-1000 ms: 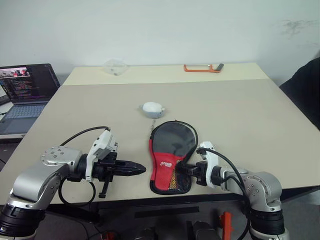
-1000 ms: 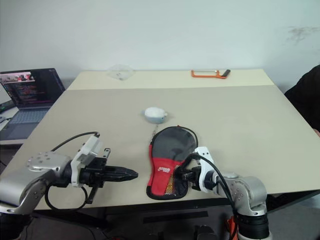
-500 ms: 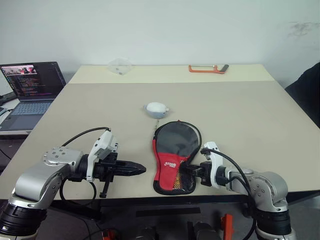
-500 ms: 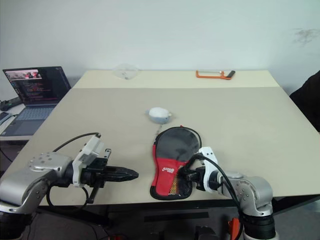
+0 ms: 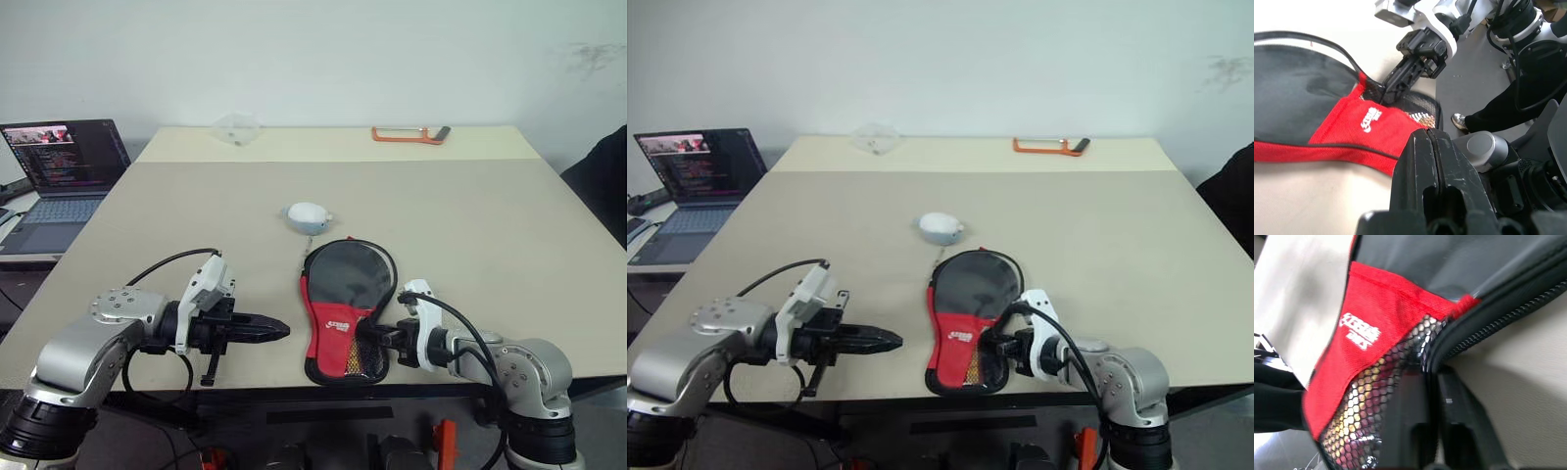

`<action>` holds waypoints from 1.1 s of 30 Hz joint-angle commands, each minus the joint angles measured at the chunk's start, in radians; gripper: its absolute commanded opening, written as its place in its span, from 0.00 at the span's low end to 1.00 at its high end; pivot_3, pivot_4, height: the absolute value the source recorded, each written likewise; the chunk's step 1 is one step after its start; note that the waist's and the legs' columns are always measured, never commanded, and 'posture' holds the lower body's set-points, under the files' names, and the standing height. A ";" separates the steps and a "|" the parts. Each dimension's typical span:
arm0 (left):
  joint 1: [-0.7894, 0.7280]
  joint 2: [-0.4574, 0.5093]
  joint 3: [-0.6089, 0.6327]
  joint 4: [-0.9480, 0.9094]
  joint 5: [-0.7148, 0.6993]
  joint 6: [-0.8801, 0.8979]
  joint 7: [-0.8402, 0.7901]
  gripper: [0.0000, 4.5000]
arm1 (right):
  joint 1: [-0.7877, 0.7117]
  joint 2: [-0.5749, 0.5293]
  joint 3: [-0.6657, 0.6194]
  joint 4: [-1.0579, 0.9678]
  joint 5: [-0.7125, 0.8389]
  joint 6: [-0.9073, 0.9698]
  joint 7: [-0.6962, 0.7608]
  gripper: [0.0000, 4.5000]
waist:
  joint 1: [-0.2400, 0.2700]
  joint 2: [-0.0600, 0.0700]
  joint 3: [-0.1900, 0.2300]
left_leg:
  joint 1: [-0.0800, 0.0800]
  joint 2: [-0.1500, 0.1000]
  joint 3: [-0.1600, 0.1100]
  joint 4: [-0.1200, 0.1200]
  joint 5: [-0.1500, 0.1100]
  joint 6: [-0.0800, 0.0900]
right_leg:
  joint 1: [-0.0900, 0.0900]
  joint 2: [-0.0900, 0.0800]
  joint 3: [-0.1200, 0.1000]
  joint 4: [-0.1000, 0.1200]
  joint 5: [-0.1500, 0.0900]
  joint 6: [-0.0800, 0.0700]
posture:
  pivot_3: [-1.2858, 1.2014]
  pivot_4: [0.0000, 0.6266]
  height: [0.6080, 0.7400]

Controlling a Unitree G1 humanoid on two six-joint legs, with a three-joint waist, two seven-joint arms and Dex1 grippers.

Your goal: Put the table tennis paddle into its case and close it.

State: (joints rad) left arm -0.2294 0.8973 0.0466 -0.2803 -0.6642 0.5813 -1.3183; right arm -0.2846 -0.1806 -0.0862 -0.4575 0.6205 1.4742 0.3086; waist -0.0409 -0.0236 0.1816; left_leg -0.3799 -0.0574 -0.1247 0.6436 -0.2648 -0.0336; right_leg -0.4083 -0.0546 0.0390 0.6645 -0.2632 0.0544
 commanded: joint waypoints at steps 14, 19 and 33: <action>0.024 -0.046 0.028 -0.049 -0.027 0.003 0.087 0.00 | -0.107 -0.246 -0.093 -0.192 0.080 0.041 0.076 0.99 | 0.006 0.000 0.000 | 0.000 0.000 0.000 0.001 0.000 0.000 | 0.001 0.000 0.000 -0.001 0.001 0.001 | 0.52 0.24 1.00; 0.006 -0.073 0.039 -0.022 -0.014 -0.001 0.140 0.00 | -0.208 -0.239 -0.036 -0.122 0.079 -0.138 0.139 0.99 | 0.005 0.000 0.000 | 0.000 0.001 0.000 0.001 0.000 0.000 | 0.001 0.000 0.000 -0.001 0.001 0.001 | 0.52 0.24 1.00; -0.128 -0.219 0.073 0.147 0.070 -0.006 0.435 0.00 | -0.243 -0.038 0.280 0.377 -0.243 -0.745 0.165 0.99 | 0.008 0.000 0.000 | -0.001 -0.001 0.000 0.001 0.000 0.000 | -0.001 0.000 0.000 -0.001 0.001 0.001 | 0.52 0.24 1.00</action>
State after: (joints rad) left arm -0.3396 0.6824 0.0883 -0.1302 -0.6055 0.5869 -0.9111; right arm -0.5198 -0.2188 0.1836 -0.1104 0.4179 0.8056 0.4595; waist -0.0333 -0.0235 0.1818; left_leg -0.3810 -0.0582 -0.1245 0.6447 -0.2646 -0.0340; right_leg -0.4094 -0.0548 0.0391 0.6640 -0.2618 0.0557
